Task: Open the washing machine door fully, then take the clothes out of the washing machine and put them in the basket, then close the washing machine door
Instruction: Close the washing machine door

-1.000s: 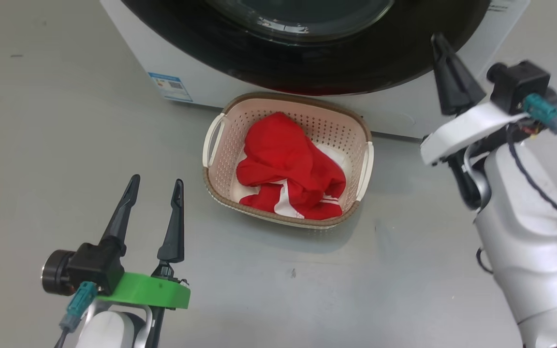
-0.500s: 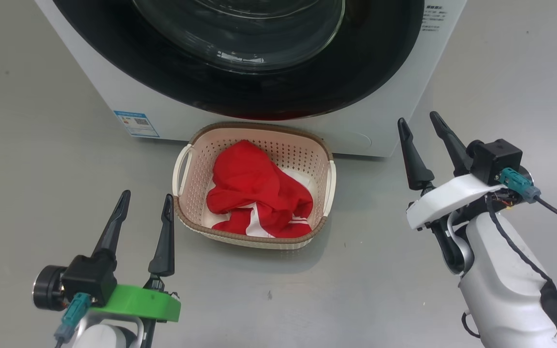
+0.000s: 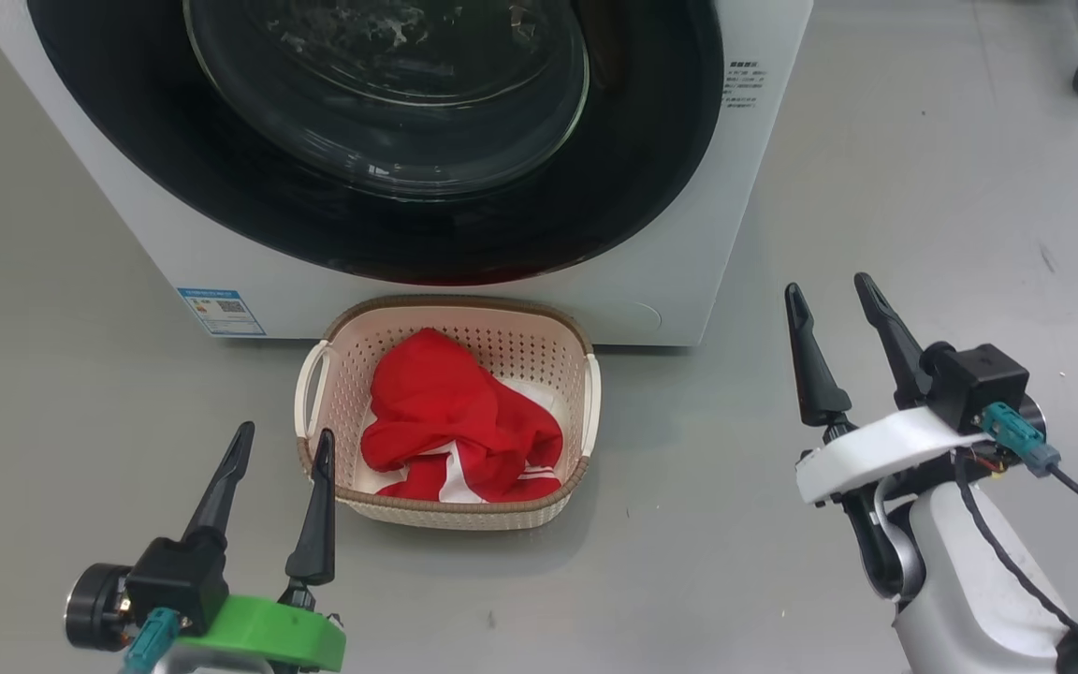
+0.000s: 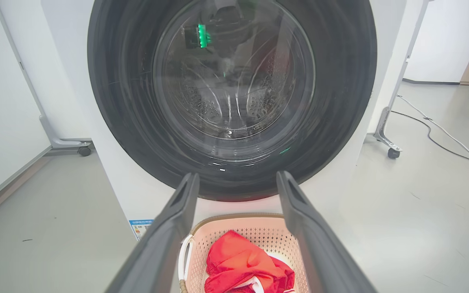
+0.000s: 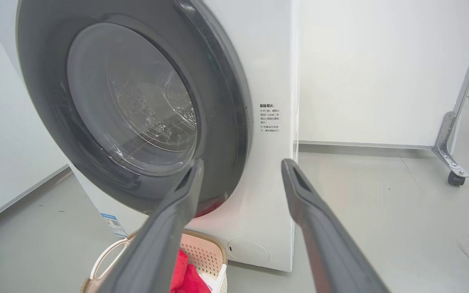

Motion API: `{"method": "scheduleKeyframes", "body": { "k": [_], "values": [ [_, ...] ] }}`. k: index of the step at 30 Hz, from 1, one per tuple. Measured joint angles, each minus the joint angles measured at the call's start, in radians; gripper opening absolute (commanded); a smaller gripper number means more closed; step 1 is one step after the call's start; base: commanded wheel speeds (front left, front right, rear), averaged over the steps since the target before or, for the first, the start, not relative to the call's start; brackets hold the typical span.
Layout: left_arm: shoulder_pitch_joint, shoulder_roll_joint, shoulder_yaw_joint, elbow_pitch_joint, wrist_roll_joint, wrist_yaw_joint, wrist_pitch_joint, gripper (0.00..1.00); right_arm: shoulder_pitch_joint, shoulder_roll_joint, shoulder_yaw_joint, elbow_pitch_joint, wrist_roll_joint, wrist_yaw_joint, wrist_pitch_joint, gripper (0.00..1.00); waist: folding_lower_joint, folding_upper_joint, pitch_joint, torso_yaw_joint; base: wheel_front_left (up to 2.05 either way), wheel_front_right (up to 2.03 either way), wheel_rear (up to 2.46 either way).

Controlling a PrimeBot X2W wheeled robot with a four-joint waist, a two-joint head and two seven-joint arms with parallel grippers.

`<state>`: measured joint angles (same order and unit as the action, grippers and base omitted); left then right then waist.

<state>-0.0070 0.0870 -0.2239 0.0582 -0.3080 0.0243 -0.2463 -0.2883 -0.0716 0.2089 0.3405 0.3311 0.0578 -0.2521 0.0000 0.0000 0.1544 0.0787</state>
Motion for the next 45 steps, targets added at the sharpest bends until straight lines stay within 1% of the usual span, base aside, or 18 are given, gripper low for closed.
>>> {"method": "scheduleKeyframes", "body": {
  "k": [11,15,21,26,33,45],
  "values": [
    [0.050,0.000,0.002,0.002,0.000,0.003,0.007,1.00,0.148,0.009,-0.002,-0.055,-0.004,-0.018,0.000,1.00,0.0000,0.0000,-0.058,-0.033,0.00,0.00,0.00],
    [0.075,0.001,0.002,0.002,-0.002,0.008,0.015,1.00,0.187,0.010,0.006,-0.075,-0.008,-0.018,0.000,1.00,0.0000,0.0000,-0.078,-0.048,0.00,0.00,0.00],
    [0.106,0.001,0.002,0.001,-0.010,0.014,0.026,1.00,0.246,0.013,0.013,-0.106,-0.008,-0.034,0.000,1.00,0.0000,0.0000,-0.106,-0.070,0.00,0.00,0.00],
    [0.130,0.001,-0.003,-0.002,-0.011,0.014,0.035,1.00,0.291,0.015,0.014,-0.122,-0.008,-0.036,0.000,1.00,0.0000,0.0000,-0.127,-0.081,0.00,0.00,0.00],
    [0.143,0.001,-0.008,-0.021,-0.016,0.014,0.045,1.00,0.323,0.016,0.013,-0.157,-0.008,-0.051,0.000,1.00,0.0000,0.0000,-0.136,-0.086,0.00,0.00,0.00],
    [0.152,0.001,-0.009,-0.051,-0.016,0.023,0.060,1.00,0.358,0.018,0.017,-0.202,-0.010,-0.053,0.000,1.00,0.0000,0.0000,-0.135,-0.088,0.00,0.00,0.00]
  ]
}}
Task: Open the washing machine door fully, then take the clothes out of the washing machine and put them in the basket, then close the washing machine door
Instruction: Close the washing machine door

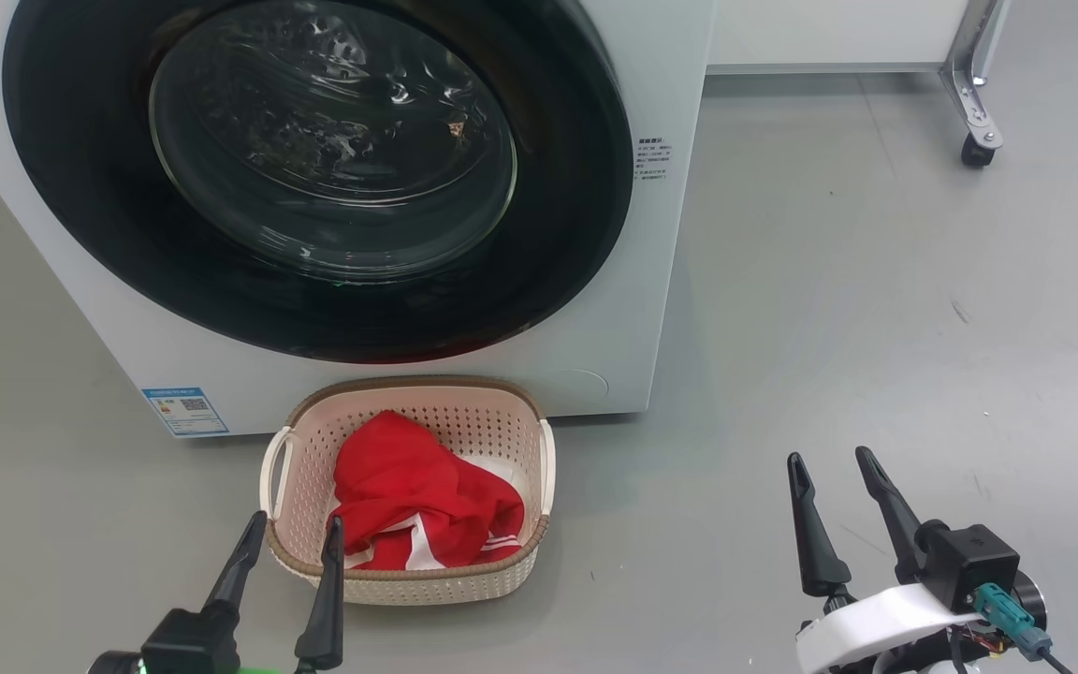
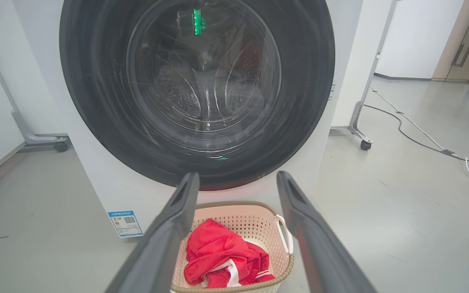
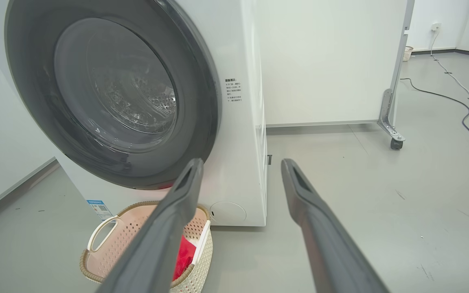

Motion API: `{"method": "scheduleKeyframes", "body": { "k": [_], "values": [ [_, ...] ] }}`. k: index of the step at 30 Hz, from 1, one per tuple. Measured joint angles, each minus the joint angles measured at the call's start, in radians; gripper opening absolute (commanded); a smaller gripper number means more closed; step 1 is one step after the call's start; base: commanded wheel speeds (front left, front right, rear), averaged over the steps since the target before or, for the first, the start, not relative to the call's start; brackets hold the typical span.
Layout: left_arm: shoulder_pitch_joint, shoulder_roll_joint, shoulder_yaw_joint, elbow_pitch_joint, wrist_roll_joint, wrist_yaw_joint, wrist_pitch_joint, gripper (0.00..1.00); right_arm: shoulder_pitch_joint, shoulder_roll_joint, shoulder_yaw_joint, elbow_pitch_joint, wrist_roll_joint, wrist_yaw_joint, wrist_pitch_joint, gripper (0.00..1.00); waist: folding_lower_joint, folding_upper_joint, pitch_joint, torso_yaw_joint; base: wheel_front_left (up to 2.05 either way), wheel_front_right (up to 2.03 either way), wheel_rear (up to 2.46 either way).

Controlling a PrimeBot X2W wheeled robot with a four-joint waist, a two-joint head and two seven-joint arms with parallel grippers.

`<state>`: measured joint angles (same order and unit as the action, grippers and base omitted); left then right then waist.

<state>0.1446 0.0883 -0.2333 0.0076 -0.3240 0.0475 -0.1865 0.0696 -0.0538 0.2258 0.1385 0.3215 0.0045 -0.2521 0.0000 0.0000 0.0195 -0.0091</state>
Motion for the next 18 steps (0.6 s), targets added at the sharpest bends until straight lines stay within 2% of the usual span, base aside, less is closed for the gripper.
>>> {"method": "scheduleKeyframes", "body": {
  "k": [18],
  "values": [
    [0.009,0.002,-0.001,-0.031,0.000,0.002,0.010,1.00,0.024,0.004,0.001,-0.036,-0.007,-0.008,0.000,1.00,0.0000,0.0000,0.004,-0.006,0.00,0.00,0.00]
  ]
}}
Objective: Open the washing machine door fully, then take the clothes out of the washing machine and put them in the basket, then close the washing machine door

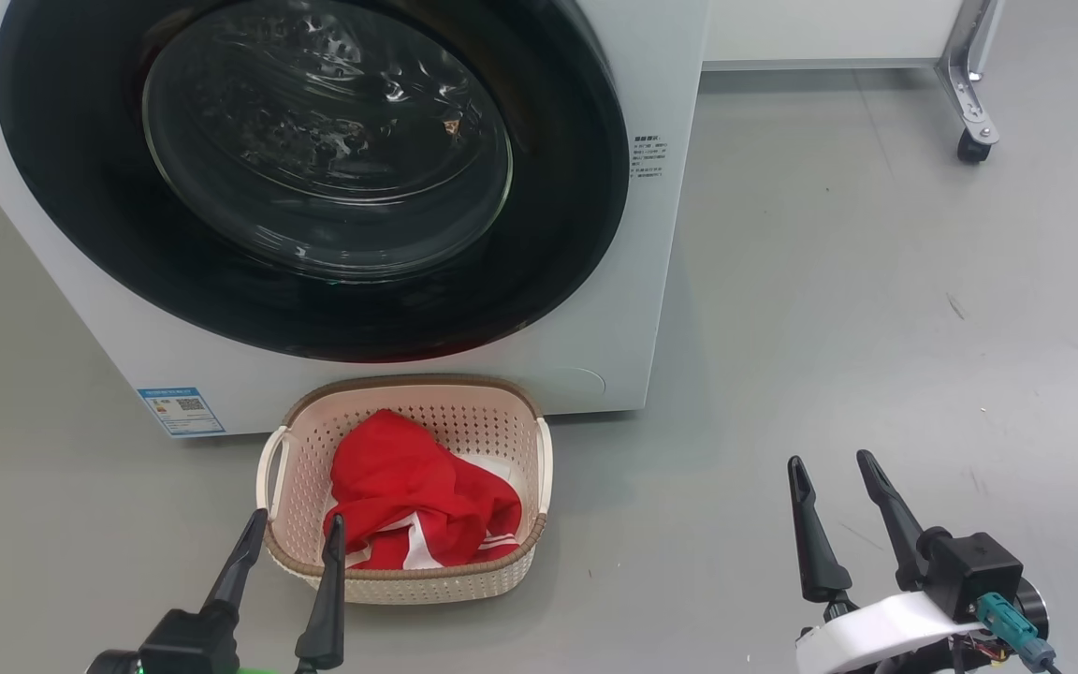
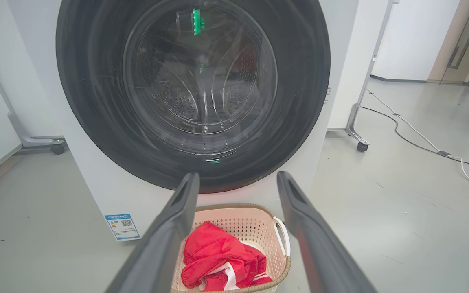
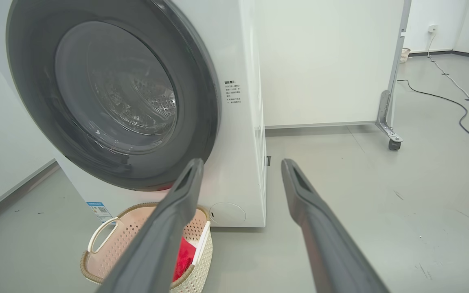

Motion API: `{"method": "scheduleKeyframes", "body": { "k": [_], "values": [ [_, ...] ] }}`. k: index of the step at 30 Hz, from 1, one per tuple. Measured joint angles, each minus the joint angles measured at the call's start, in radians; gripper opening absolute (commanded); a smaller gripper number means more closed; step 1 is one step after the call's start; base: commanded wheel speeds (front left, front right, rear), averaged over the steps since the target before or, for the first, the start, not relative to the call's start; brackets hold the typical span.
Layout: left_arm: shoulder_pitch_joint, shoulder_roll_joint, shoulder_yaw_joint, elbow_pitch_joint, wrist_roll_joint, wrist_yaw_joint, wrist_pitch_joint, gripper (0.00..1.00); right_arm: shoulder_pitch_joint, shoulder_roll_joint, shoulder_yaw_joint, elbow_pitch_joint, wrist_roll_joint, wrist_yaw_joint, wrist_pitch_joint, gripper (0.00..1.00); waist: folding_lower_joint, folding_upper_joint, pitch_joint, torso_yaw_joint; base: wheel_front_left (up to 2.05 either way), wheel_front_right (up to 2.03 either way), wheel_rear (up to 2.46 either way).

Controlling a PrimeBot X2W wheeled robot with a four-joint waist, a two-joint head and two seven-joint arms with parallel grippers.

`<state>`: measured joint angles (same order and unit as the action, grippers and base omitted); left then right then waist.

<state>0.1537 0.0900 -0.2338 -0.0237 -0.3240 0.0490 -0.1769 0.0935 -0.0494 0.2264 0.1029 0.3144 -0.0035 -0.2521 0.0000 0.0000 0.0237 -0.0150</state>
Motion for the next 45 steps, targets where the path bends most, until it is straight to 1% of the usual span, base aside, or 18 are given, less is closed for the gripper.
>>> {"method": "scheduleKeyframes", "body": {
  "k": [4,6,27,31,39,40,45],
  "values": [
    [0.000,0.000,-0.001,-0.005,0.000,0.000,0.001,1.00,0.006,0.000,0.000,-0.002,0.000,-0.001,0.000,1.00,0.0000,0.0000,0.000,-0.001,0.00,0.00,0.00],
    [0.000,0.000,-0.001,-0.008,0.000,0.006,0.003,1.00,0.011,0.000,0.000,-0.005,0.000,-0.008,0.000,1.00,0.0000,0.0000,0.000,-0.002,0.00,0.00,0.00],
    [0.012,0.000,-0.009,-0.015,0.000,0.008,0.019,1.00,0.020,0.000,0.000,-0.015,-0.005,-0.008,0.000,1.00,0.0000,0.0000,-0.015,-0.003,0.00,0.00,0.00],
    [0.012,0.001,-0.011,-0.015,0.000,0.008,0.022,1.00,0.021,-0.011,0.001,-0.014,-0.018,-0.009,0.000,1.00,0.0000,0.0000,-0.019,-0.002,0.00,0.00,0.00],
    [0.019,0.001,-0.011,-0.016,0.000,0.009,0.023,1.00,0.029,-0.013,0.001,-0.014,-0.020,-0.010,0.000,1.00,0.0000,0.0000,-0.021,-0.003,0.00,0.00,0.00],
    [0.020,0.001,-0.011,-0.016,0.000,0.009,0.023,0.00,0.032,-0.013,0.001,-0.014,-0.020,-0.012,0.000,0.00,0.0000,0.0000,-0.021,-0.003,0.00,0.00,0.00],
    [0.023,-0.011,-0.024,0.037,0.000,0.008,0.023,0.00,0.051,-0.008,0.006,0.035,-0.018,-0.016,0.002,0.00,0.0000,0.0000,-0.021,-0.004,0.00,0.00,0.00]
  ]
}}
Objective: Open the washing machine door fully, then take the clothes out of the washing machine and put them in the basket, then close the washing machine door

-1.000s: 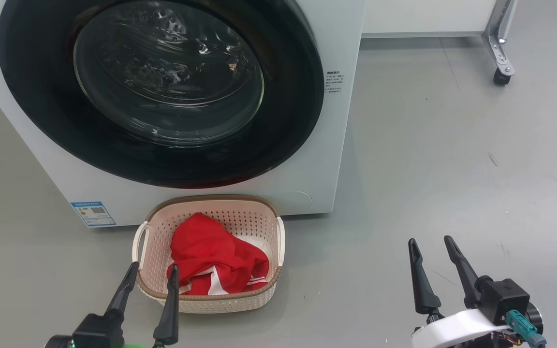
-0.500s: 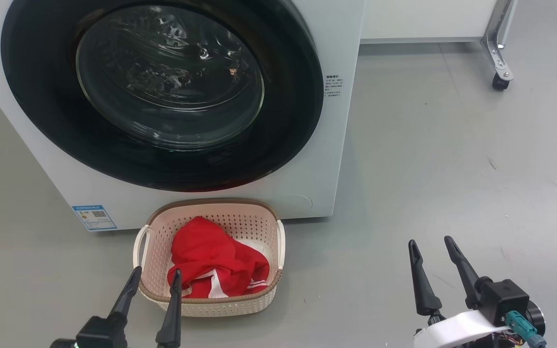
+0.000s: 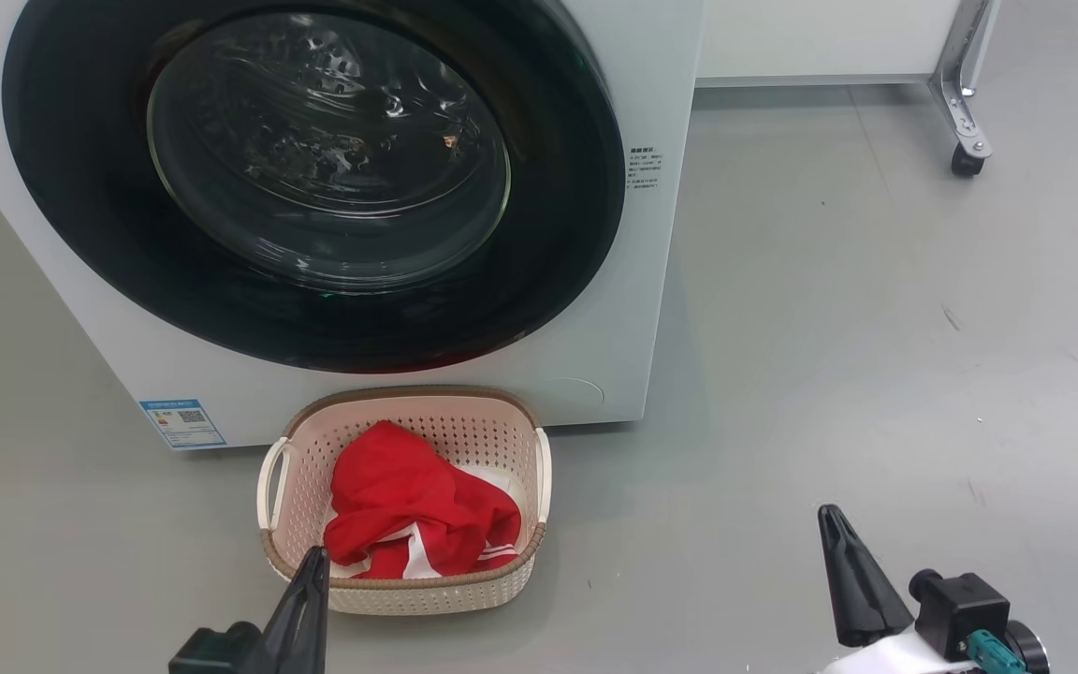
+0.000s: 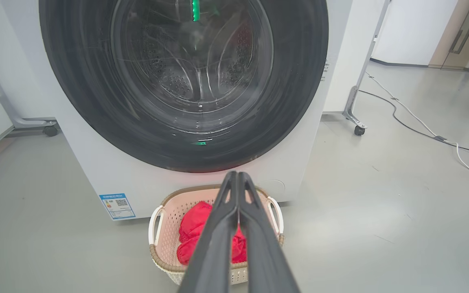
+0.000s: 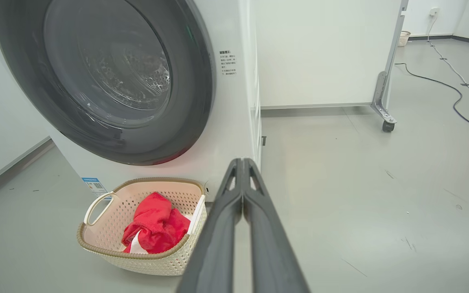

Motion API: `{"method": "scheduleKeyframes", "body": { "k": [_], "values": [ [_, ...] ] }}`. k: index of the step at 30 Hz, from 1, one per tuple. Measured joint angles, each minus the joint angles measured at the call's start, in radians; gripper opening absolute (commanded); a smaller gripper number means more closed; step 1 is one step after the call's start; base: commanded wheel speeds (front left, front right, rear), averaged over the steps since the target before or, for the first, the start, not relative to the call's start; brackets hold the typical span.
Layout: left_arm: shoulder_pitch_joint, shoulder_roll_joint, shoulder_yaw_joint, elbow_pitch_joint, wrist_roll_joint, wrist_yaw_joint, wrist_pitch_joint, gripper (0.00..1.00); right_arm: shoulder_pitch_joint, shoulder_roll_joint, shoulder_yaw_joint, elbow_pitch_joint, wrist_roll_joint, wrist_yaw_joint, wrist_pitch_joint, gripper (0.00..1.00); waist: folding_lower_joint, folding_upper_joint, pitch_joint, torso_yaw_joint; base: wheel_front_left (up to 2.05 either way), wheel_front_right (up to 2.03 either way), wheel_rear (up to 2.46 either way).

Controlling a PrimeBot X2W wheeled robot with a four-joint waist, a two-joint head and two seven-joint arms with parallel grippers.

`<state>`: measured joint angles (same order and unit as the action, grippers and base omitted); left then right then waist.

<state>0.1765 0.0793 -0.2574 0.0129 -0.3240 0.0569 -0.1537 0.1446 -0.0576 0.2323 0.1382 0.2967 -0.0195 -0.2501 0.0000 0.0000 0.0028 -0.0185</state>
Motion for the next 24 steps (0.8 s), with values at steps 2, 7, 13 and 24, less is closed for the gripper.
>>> {"method": "scheduleKeyframes", "body": {
  "k": [2,7,13,24],
  "values": [
    [0.004,-0.001,-0.002,0.005,-0.002,0.000,0.000,0.00,0.011,0.001,0.000,0.004,0.005,0.000,0.002,0.00,0.0000,0.0000,0.000,0.000,0.00,0.00,0.00],
    [0.016,-0.002,-0.005,0.001,-0.034,-0.002,0.000,0.00,0.013,0.001,0.000,0.000,0.033,0.001,0.002,0.00,0.0000,0.0000,0.001,0.001,0.00,0.00,0.00],
    [0.019,-0.002,-0.005,-0.011,-0.099,-0.010,-0.002,0.00,0.015,0.001,0.000,-0.012,0.098,0.009,0.003,0.00,0.0000,0.0000,0.001,0.002,0.00,0.00,0.00],
    [0.018,-0.005,0.027,-0.009,-0.248,-0.019,0.012,0.00,0.013,0.003,-0.033,-0.016,0.253,0.018,0.029,0.00,0.0000,0.0000,0.002,0.003,0.00,0.00,0.00]
  ]
}}
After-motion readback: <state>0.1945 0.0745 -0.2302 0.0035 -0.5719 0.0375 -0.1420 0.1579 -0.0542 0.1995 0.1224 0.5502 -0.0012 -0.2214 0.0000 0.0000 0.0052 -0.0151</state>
